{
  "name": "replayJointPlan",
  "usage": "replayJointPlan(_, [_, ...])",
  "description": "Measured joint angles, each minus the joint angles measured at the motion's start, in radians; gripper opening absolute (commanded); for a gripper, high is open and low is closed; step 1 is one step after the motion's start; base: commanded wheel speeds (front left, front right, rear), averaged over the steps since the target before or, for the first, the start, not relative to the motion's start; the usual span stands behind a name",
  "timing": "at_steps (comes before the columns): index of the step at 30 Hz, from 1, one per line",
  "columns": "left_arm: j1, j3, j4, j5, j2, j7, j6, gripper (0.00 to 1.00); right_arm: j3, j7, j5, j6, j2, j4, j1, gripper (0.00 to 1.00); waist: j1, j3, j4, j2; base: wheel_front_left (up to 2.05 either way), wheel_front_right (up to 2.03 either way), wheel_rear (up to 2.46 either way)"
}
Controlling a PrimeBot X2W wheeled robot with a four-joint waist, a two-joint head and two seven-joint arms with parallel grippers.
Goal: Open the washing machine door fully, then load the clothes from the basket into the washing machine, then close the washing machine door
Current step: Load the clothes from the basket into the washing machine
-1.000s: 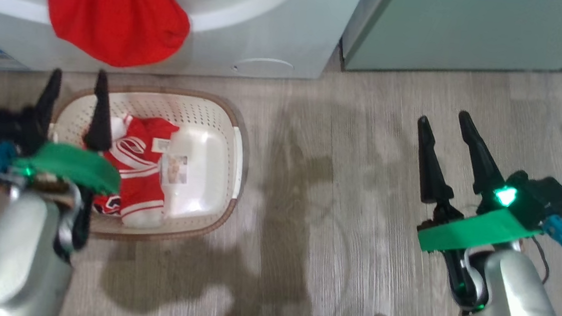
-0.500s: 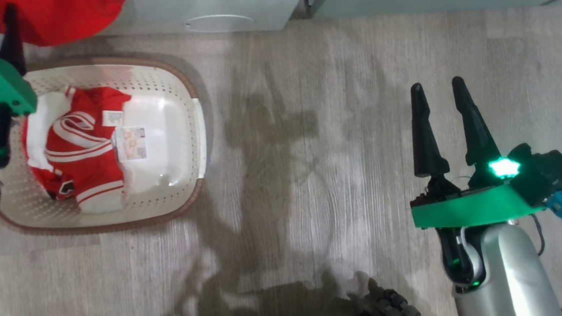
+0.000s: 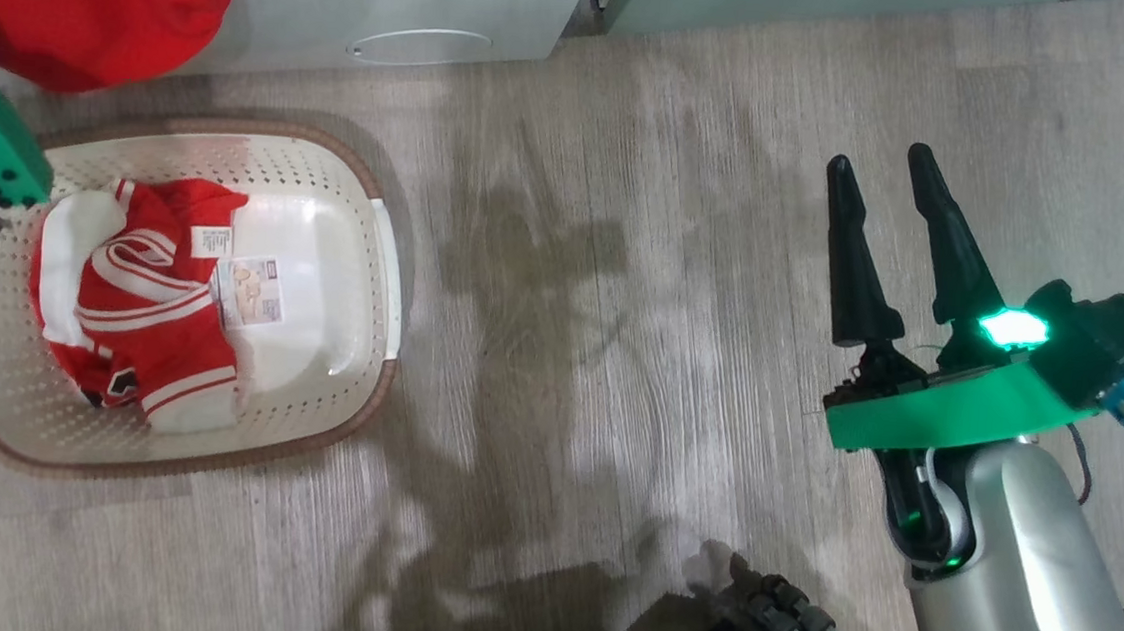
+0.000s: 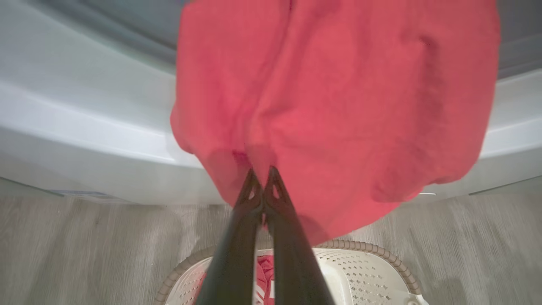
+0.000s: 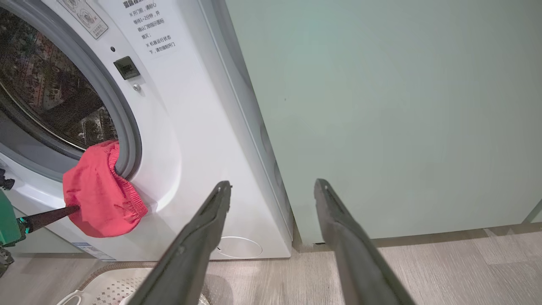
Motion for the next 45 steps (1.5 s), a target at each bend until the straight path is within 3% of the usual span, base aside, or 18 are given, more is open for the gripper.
replayJointPlan(4, [-0.030,-0.005,-0.024,-0.016,0.005,0.055,-0.027,0.00,-0.005,0.000,0.011,0.000,0.000,-0.001,0.000,1.00,0.0000,-0.012,0.002,0.0000,0.00,0.00,0.00])
replayJointPlan(8, [-0.069,-0.009,-0.133,-0.040,0.020,0.121,-0.044,0.00,-0.008,0.000,0.019,0.000,0.000,-0.002,0.001,1.00,0.0000,-0.021,0.005,0.0000,0.00,0.00,0.00])
replayJointPlan(14, [-0.201,-0.016,-0.298,-0.064,0.095,0.361,-0.042,0.00,0.016,0.000,0.050,0.000,0.000,-0.022,-0.001,1.00,0.0000,0.004,-0.013,0.0000,0.00,0.00,0.00])
replayJointPlan(20, [-0.335,-0.008,-0.303,-0.087,0.163,0.547,-0.018,0.00,0.061,0.000,0.098,0.000,0.000,-0.042,-0.025,1.00,0.0000,0.051,-0.070,0.0000,0.00,0.00,0.00])
replayJointPlan(27, [-0.479,0.008,-0.266,-0.071,0.244,0.638,0.011,0.00,0.093,0.000,0.159,0.000,0.000,-0.069,-0.040,1.00,0.0001,0.124,-0.158,0.0000,0.00,0.00,0.00])
replayJointPlan(34, [-0.561,0.010,-0.236,-0.027,0.283,0.609,0.035,0.00,0.132,0.000,0.203,0.000,0.001,-0.104,-0.040,1.00,0.0001,0.199,-0.232,0.0000,0.00,0.00,0.00])
replayJointPlan(40, [-0.650,0.016,-0.222,0.016,0.291,0.461,0.060,0.00,0.150,0.000,0.220,0.000,0.001,-0.118,-0.040,1.00,0.0001,0.251,-0.272,0.0000,0.00,0.00,0.00])
replayJointPlan(45, [-0.725,-0.008,-0.211,0.092,0.285,0.262,0.070,0.00,0.179,0.000,0.220,0.000,0.001,-0.127,-0.044,1.00,0.0003,0.279,-0.280,0.0000,0.00,0.00,0.00])
